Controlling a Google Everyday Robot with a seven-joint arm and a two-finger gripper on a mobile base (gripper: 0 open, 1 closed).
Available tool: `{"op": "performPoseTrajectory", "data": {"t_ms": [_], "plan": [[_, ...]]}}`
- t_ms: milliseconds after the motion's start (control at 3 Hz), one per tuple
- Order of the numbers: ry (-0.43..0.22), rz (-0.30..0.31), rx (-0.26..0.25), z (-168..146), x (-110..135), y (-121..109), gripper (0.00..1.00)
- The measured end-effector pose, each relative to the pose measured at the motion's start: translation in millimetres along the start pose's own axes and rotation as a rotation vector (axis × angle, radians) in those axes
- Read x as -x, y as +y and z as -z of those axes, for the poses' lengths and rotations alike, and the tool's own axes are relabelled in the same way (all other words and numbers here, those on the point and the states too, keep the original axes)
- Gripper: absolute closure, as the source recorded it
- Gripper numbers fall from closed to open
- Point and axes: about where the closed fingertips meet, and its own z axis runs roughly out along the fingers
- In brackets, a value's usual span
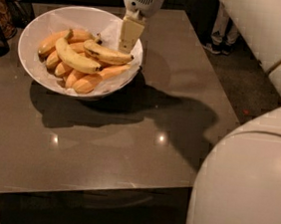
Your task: Pick banana from white bowl
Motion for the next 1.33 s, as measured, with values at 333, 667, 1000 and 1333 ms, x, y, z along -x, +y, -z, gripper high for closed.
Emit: {"op": "performPoseTrajectory", "data": {"t_ms": [333,667,1000,1333], "plan": [[0.012,0.018,0.010,-4.3,10.9,-1.7,0.50],[0.017,0.029,0.014,-6.8,17.8,-3.1,0.50],[0.018,0.034,0.015,-8.1,21.5,-4.1,0.50],[0.019,0.037,0.016,-8.9,24.0,-4.8,0.50]]}}
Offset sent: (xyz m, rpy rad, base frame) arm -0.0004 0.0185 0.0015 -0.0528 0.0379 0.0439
